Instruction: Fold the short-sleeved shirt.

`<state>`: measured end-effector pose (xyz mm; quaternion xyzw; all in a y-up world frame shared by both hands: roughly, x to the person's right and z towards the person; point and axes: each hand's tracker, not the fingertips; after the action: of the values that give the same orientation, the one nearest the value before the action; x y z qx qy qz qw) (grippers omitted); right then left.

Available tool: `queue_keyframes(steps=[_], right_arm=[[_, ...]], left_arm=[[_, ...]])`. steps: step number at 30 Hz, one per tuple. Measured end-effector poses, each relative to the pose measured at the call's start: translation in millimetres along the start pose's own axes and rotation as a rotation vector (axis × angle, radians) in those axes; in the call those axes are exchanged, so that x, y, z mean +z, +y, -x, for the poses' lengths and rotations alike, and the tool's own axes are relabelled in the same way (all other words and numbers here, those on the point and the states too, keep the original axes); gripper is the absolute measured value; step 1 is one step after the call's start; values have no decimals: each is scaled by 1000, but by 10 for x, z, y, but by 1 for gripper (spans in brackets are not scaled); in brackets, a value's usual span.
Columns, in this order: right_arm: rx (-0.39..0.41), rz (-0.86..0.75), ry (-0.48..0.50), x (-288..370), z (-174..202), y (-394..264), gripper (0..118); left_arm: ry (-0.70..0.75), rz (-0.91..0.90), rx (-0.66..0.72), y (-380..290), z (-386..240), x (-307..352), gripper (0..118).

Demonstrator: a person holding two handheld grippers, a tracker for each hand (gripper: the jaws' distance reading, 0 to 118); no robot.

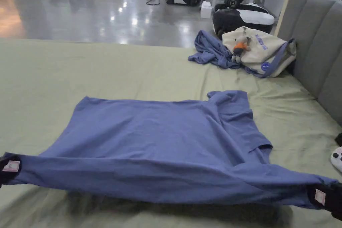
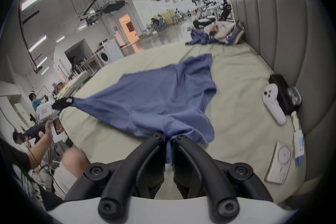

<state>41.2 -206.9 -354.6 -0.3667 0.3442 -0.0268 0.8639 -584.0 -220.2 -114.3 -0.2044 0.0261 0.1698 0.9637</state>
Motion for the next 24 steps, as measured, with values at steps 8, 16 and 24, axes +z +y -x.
queue_keyframes(steps=[8,16,24], right_arm=[[33,210,-34,-65,-25,-485,7],[40,227,-62,-70,76,-615,7],[102,275,-132,-220,237,-774,8]], left_arm=[[54,122,-53,-371,-59,290,6],[89,157,-81,-523,-123,303,6],[164,171,-171,-724,-199,192,6]])
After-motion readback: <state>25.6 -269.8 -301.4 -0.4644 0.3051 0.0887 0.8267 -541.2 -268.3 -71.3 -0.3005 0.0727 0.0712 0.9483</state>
